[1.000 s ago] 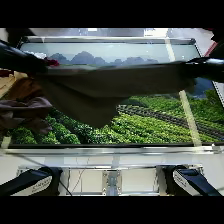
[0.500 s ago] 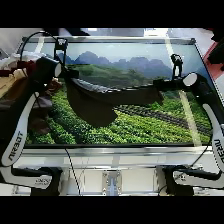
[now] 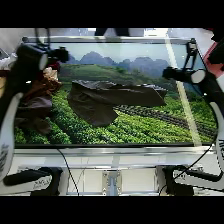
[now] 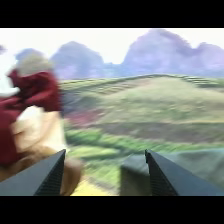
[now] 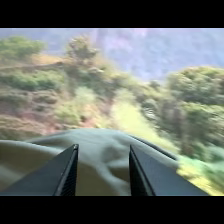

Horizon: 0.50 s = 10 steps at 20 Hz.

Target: Fold the shirts.

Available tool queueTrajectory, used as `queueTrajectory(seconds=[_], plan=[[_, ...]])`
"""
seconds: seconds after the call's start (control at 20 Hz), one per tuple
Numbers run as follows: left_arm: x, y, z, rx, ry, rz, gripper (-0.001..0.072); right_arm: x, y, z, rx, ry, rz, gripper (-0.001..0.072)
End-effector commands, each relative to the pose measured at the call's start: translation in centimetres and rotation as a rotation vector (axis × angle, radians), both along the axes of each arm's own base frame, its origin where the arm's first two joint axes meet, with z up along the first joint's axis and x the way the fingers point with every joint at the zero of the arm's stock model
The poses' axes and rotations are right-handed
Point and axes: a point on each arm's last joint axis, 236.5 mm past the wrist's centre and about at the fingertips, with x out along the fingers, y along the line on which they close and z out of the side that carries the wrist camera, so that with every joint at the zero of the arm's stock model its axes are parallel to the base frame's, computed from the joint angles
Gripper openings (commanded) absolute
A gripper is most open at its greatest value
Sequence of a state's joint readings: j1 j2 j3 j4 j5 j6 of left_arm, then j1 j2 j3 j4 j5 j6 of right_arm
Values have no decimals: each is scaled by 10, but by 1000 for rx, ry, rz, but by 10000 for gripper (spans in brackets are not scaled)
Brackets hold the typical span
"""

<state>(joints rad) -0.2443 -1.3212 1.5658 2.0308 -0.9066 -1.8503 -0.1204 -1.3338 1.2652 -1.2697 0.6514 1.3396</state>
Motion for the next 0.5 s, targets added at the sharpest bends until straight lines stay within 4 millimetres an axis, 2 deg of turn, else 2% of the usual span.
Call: queueTrajectory(seconds=[0.0,0.05,0.1,0.15,0.2,0.25,0.3,0.4,0.45], plan=[[-87,75,-12,7,82,199,502,-33,-55,11,-38,67,-80,383],[-114,88,-35,-73,88,278,499,-40,-64,14,-27,74,-101,384],[-140,91,-67,-187,99,350,499,-47,-68,14,-7,92,-111,386],[-165,83,-107,-356,118,427,498,-52,-68,9,4,121,-107,386],[-184,64,-148,-533,148,473,499,-58,-66,2,12,153,-102,386],[-194,38,-181,-690,189,476,498,-63,-64,-7,21,183,-98,387],[-200,13,-205,-833,230,476,499,-69,-59,-19,41,216,-92,386],[-197,-21,-229,-1049,246,458,503,-80,-49,-42,91,274,-85,387],[-194,-27,-233,-1070,244,434,505,-84,-44,-50,113,291,-82,387]])
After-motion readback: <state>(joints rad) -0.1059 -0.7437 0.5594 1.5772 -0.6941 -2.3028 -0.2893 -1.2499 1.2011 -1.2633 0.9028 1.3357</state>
